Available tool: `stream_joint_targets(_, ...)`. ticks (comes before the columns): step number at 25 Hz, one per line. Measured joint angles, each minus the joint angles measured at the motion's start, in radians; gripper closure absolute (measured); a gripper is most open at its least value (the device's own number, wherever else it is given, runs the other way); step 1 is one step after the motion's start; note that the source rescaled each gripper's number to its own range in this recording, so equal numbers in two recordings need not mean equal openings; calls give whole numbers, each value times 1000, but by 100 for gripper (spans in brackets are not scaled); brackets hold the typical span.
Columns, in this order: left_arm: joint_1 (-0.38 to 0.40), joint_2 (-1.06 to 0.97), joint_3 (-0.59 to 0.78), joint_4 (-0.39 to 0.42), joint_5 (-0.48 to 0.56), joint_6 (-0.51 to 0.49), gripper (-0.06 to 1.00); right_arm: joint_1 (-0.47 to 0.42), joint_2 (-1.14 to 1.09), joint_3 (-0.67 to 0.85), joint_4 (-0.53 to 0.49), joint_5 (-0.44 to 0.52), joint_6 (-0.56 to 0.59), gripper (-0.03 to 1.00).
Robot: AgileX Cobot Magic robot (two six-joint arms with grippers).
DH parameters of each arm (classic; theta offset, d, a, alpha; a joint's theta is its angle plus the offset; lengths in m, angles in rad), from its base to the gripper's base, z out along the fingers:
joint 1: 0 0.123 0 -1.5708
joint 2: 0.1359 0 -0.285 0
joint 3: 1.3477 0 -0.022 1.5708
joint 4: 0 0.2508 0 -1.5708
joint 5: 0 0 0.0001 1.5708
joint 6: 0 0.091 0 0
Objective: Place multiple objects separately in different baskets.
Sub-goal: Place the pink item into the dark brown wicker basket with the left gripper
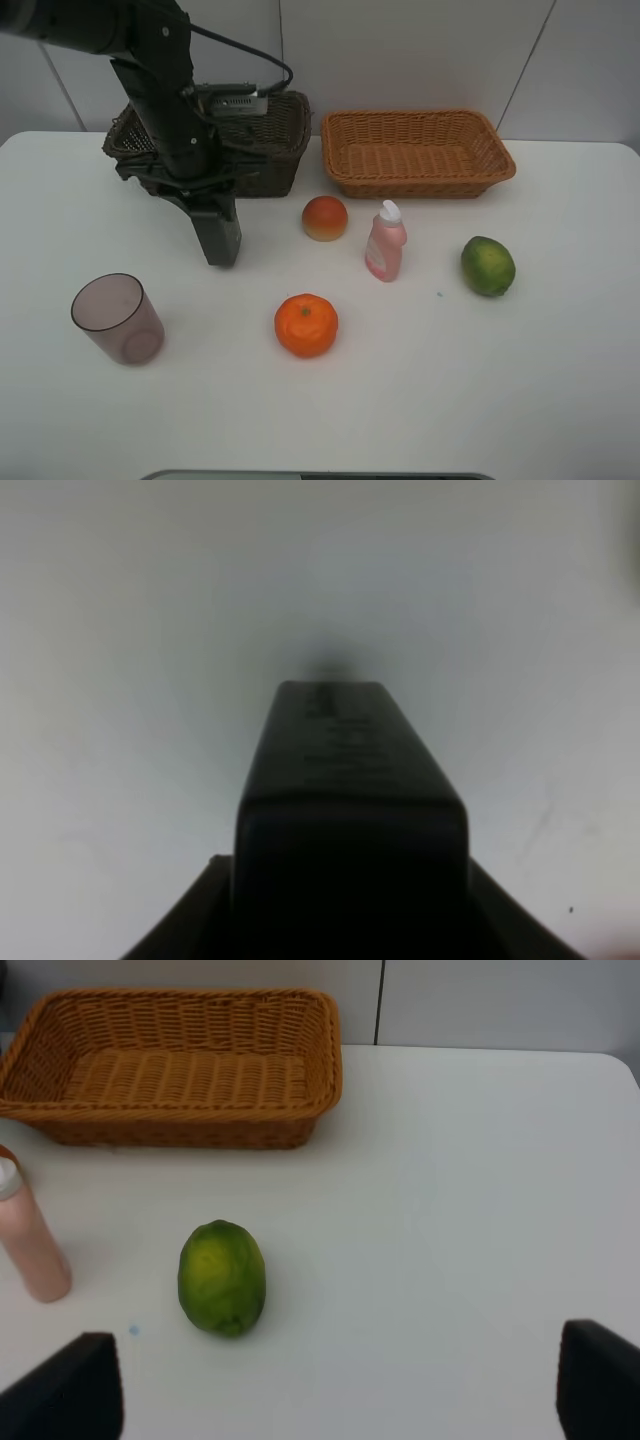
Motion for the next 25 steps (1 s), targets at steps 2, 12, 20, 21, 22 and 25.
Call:
stream_joint_targets(2, 0, -35, 0, 7, 4, 10, 49, 0, 0, 0, 0, 0, 0, 11)
stream_joint_targets(12, 0, -205, 0, 52, 30, 59, 49, 0, 0, 0, 0, 0, 0, 11)
stream_joint_targets(20, 43, -291, -61, 199, 71, 60, 49, 0, 0, 0, 0, 0, 0, 11)
stream_joint_targets(21, 47, -291, -69, 220, 73, 60, 49, 0, 0, 0, 0, 0, 0, 11)
stream_joint_targets(22, 52, -291, -74, 234, 73, 60, 49, 0, 0, 0, 0, 0, 0, 11)
stream_joint_targets(25, 81, -291, -78, 247, 43, 51, 49, 0, 0, 0, 0, 0, 0, 11)
